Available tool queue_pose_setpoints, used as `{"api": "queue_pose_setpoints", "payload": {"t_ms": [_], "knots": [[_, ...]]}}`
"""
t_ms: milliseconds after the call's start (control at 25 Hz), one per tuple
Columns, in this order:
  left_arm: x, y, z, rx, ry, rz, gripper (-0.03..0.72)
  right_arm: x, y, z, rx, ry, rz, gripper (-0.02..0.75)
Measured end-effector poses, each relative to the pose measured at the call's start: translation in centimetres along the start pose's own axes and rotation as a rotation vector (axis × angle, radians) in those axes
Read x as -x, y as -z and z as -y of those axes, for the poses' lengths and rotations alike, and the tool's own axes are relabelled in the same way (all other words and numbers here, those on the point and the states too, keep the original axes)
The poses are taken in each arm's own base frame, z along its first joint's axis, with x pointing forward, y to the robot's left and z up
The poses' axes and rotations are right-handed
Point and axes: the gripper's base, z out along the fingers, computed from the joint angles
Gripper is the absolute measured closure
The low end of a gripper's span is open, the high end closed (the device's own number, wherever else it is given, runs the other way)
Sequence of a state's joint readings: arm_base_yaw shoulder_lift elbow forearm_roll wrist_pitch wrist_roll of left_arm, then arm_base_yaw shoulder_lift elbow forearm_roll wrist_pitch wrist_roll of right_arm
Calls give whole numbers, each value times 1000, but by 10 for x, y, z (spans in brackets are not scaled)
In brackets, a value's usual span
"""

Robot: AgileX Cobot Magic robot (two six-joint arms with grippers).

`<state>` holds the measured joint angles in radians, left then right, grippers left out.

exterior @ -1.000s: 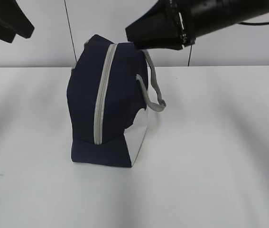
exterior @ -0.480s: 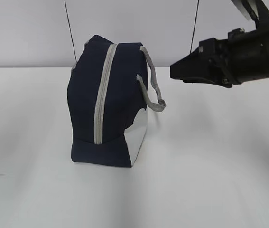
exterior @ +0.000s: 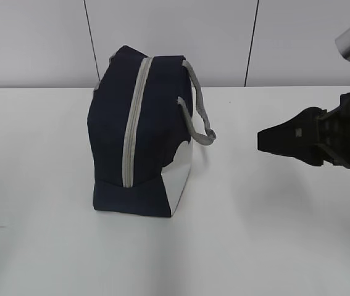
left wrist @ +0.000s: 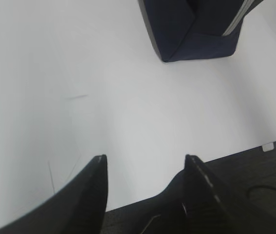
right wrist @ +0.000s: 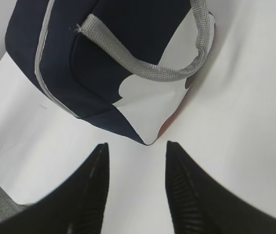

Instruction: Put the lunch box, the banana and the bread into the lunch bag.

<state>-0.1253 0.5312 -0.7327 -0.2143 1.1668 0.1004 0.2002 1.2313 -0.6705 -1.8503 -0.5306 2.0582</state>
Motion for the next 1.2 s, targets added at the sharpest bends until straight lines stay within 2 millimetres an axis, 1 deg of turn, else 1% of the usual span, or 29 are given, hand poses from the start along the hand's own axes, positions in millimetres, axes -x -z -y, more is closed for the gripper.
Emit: {"api": "queue_pose_setpoints", "payload": {"t_ms": [160,320,440,600,760,960,1200], "knots": [[-32,2,-1,24,-20,64,327,-1,6,-3,2,14,15,423],[-49,-3,-3,32,-26,119,327,0,11,-6,7,25,32,424],[-56,-5,-4,39,-21,148,328,0,11,-7,19,26,27,423],[-60,-1,-6,67,14,192,328,-1,11,-8,30,26,21,423],[-67,7,-6,85,25,258,328,-2,11,-10,43,26,14,424],[-83,20,-4,87,10,383,328,-2,11,-10,46,26,12,423],[-84,20,-4,89,9,383,336,-2,11,-10,51,25,9,424]]}}
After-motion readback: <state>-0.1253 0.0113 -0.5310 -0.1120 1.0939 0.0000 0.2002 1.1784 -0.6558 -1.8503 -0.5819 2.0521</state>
